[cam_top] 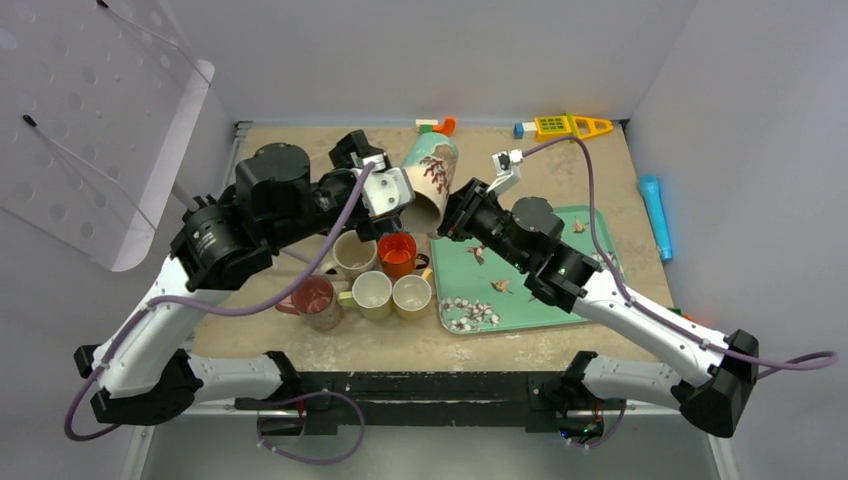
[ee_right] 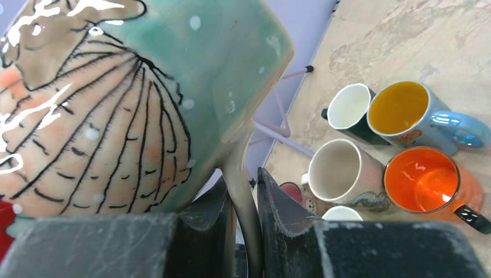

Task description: Turn the mug right side up

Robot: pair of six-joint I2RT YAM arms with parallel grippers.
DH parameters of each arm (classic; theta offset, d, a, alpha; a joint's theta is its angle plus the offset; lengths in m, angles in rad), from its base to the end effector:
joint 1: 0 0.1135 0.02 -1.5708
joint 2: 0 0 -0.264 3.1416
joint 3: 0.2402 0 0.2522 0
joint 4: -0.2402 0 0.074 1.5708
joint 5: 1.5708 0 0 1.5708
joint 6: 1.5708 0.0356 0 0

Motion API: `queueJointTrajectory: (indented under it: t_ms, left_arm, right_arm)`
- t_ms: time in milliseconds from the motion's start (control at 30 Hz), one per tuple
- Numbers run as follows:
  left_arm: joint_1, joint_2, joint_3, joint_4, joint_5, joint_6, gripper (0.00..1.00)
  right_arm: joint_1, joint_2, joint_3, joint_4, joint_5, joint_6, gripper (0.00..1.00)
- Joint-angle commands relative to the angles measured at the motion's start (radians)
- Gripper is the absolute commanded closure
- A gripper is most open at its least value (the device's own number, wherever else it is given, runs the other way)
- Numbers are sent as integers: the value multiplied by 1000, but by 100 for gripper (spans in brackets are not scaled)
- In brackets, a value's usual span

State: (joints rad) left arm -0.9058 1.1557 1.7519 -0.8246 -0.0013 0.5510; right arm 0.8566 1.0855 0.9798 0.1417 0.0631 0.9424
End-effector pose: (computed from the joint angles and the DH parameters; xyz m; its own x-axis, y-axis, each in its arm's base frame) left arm 0.1168 -0.1489 0.5175 0.2925 0.4754 -0.8297 0.7429 0.4333 0.5102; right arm 0.1695 0.1921 0.3848 -0.5628 0.5833 -0.5856 -0.4381 0.3903 0.8098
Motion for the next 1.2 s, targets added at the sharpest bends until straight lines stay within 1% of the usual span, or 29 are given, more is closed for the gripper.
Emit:
queueJointTrajectory:
  t_ms: [0,67,100,133,200,233,267,300,367,400,500,567,667,733,800,867,900,967,1167]
  left_arm:
    - [-4,24,12,109,-92,29,16]
    - [-4,40,21,122,-114,40,26]
    - [-4,49,23,123,-118,40,34]
    - [-5,53,19,119,-115,40,51]
    - [-5,50,-7,113,-108,39,93]
    - [-4,42,-37,115,-111,35,100]
    - [-3,30,-59,116,-115,32,100]
    - [-2,19,-82,118,-132,27,100]
    - [-2,-1,-106,106,-179,5,100]
    - [1,-7,-105,67,-201,-2,100]
    - [8,-28,-74,-102,-210,-13,100]
    - [8,-41,-51,-264,-171,-13,100]
    - [8,-43,-32,-553,-52,-20,100]
    - [8,-46,-71,-700,101,-9,100]
    - [6,-50,-167,-788,231,34,100]
    - [1,-57,-296,-808,320,92,100]
    - [1,-63,-362,-787,340,111,100]
    - [1,-64,-480,-696,331,116,100]
    - [1,-16,-623,-490,257,157,100]
  right_arm:
    - [34,-2,92,156,31,15,100]
    - [43,23,93,163,7,9,100]
    - [45,35,94,171,-9,4,100]
    - [47,47,94,172,-23,0,100]
    - [47,57,95,174,-35,-38,100]
    - [47,54,98,168,-36,-68,100]
    - [46,48,109,146,-30,-101,100]
    - [47,38,120,112,-22,-139,89]
    - [44,14,138,20,-4,-213,48]
    - [43,-1,149,-41,35,-244,32]
    - [36,-51,159,-197,168,-322,14]
    - [26,-93,146,-269,235,-359,10]
    - [8,-159,117,-335,293,-410,8]
    - [6,-197,100,-360,341,-436,7]
    - [3,-219,87,-368,368,-452,7]
    - [1,-225,78,-362,380,-464,7]
    - [1,-222,78,-358,382,-468,7]
    - [1,-208,85,-353,375,-475,7]
    - [1,-164,98,-353,338,-481,7]
